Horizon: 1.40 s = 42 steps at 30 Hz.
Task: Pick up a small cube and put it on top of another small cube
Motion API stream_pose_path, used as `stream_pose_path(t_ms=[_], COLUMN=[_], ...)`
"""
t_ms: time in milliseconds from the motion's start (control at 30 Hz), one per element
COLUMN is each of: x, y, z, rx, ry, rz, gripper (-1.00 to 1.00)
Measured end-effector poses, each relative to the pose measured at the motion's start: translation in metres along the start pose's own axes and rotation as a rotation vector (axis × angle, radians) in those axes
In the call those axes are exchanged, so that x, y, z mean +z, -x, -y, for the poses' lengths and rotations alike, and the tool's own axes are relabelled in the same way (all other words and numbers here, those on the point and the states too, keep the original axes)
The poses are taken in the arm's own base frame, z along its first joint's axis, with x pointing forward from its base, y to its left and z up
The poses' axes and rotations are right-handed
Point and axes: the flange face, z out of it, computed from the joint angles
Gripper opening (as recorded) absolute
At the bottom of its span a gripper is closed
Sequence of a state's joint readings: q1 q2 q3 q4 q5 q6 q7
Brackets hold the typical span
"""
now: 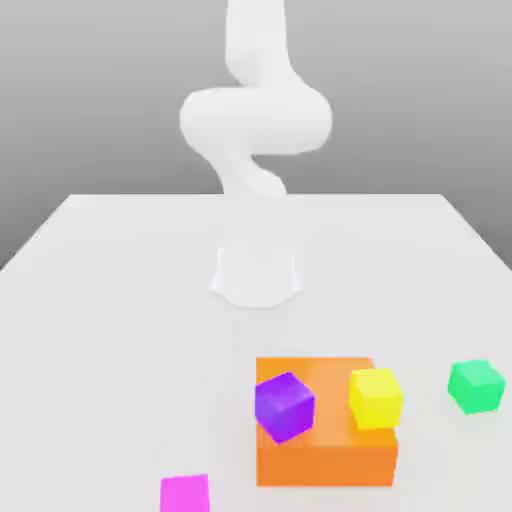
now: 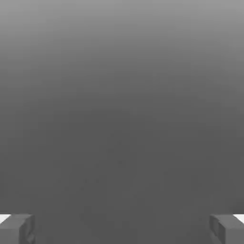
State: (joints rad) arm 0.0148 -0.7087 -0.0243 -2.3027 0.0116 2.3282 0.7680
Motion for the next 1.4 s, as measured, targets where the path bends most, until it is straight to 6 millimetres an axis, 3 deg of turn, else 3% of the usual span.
stream_pose_path(t_ms=[200, 433, 667, 867, 1067, 1100, 1300, 1400], x=[0.112, 0.234, 0.342, 0.418, 0.481, 0.489, 0.493, 0.475], y=[-0.007, 0.008, 0.041, 0.083, 0.124, 0.129, 0.132, 0.120], z=[-0.016, -0.055, -0.116, -0.182, -0.236, -0.242, -0.245, -0.232], rx=[-0.023, -0.047, -0.074, -0.107, -0.125, -0.125, -0.125, -0.125], ry=[0.090, 0.202, 0.327, 0.444, 0.497, 0.497, 0.498, 0.498], rz=[0.136, 0.276, 0.401, 0.500, 0.539, 0.540, 0.541, 0.541], gripper=[0.00, 0.00, 0.00, 0.00, 0.00, -1.00, -1.00, -1.00])
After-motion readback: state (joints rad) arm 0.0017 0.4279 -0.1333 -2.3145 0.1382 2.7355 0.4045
